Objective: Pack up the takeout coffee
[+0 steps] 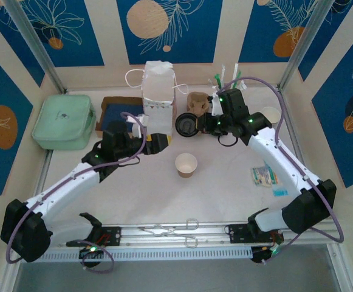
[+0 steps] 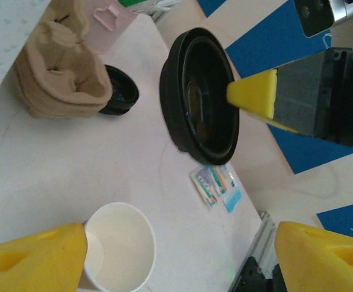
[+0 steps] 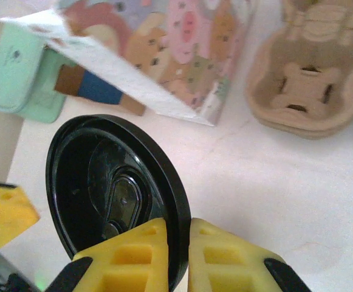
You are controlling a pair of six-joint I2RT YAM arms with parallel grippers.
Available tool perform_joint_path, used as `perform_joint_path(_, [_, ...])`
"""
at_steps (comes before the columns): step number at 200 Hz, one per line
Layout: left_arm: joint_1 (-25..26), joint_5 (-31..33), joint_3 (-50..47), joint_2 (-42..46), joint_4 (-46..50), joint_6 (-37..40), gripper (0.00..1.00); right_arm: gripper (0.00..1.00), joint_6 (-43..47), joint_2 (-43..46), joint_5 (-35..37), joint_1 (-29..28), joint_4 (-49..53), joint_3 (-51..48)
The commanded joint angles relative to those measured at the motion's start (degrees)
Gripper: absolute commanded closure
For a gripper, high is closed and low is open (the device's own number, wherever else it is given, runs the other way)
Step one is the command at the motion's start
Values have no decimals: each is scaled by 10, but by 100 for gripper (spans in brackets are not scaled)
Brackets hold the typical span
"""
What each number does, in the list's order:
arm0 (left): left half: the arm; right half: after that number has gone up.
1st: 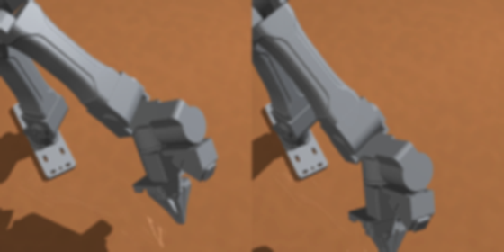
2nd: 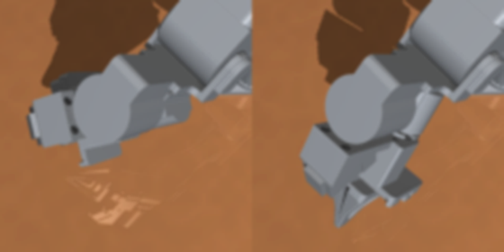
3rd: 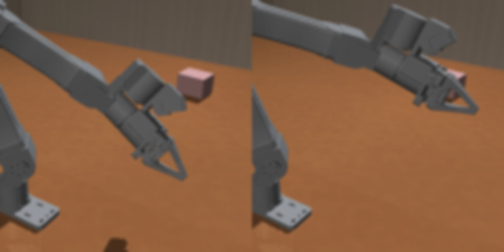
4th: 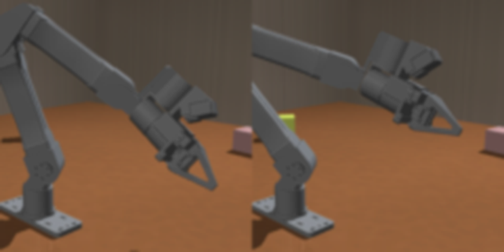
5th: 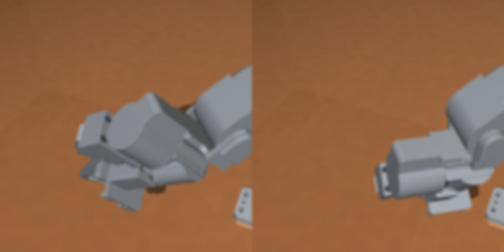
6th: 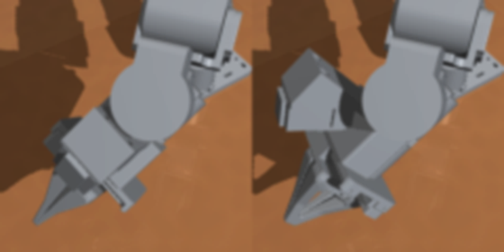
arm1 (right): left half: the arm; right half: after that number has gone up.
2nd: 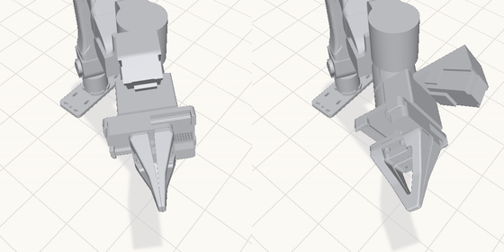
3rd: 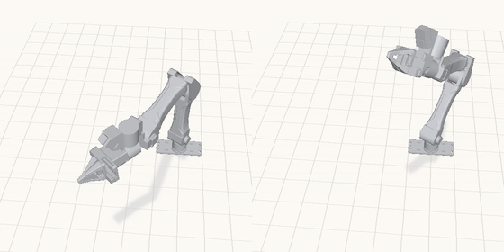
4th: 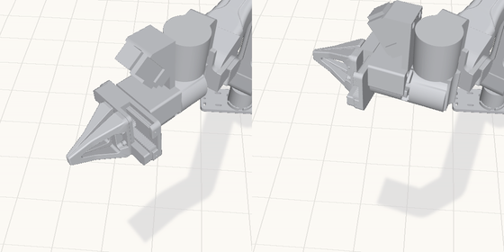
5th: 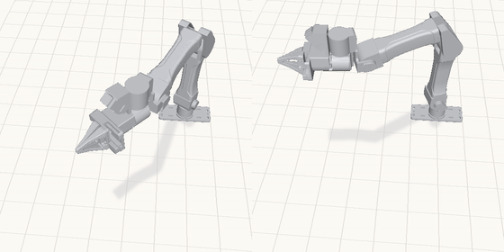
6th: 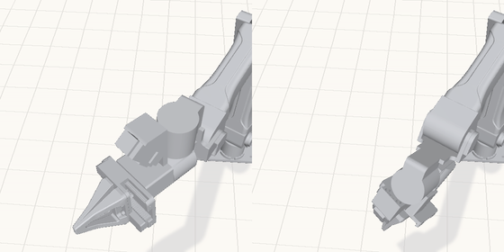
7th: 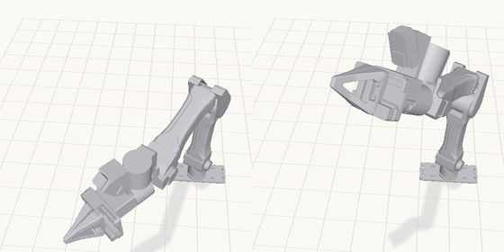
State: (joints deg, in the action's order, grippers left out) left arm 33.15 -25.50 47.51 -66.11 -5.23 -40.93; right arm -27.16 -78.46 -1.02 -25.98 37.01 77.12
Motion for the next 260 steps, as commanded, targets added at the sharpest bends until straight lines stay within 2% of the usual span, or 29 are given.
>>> perform_joint_path(1, [8,-19,24,-7,-25,-8,21,88,13,16,-26,-20,-21,-8])
perform_joint_path(48, [16,-13,29,-15,-28,-7,25,89,15,18,-25,-57,-30,-11])
perform_joint_path(167, [22,-3,30,-21,-34,-8,61,89,19,33,-12,-86,-40,-25])
perform_joint_path(217, [25,1,29,-19,-29,-4,71,89,19,32,-5,-91,-42,-25])
perform_joint_path(260, [28,6,28,-17,-22,2,75,89,22,29,-1,-95,-40,-20])
